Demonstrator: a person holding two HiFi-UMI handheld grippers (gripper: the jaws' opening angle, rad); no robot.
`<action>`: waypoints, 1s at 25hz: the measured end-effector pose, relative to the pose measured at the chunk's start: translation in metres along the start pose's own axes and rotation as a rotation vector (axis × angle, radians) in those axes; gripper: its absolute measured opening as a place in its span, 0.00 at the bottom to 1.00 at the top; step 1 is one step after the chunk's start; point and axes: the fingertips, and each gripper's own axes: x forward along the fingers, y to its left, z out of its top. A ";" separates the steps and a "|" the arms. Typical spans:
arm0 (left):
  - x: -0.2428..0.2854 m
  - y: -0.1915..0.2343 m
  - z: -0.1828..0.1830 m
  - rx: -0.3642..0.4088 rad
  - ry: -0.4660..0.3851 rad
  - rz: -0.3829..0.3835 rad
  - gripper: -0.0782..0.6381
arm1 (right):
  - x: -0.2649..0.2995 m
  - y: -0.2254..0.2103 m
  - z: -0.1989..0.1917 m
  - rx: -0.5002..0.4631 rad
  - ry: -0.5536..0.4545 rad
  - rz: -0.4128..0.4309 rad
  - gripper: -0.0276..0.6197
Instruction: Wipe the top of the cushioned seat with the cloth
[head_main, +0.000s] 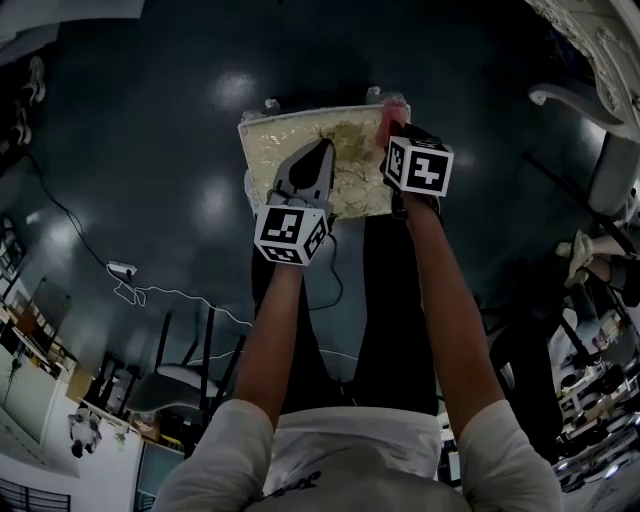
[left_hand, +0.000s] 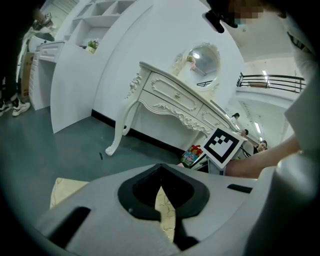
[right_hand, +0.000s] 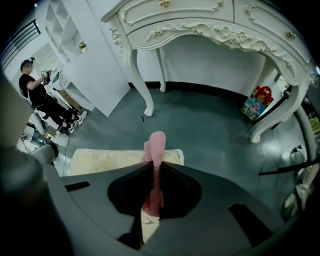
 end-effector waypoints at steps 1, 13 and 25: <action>0.001 -0.002 -0.001 0.001 0.002 -0.002 0.13 | -0.001 -0.006 0.000 -0.002 -0.005 -0.024 0.08; -0.020 0.009 -0.003 -0.011 -0.011 0.020 0.13 | -0.003 -0.038 0.004 0.121 -0.003 -0.047 0.08; -0.130 0.125 0.011 -0.043 -0.051 0.191 0.13 | 0.013 0.236 -0.039 0.099 0.084 0.397 0.08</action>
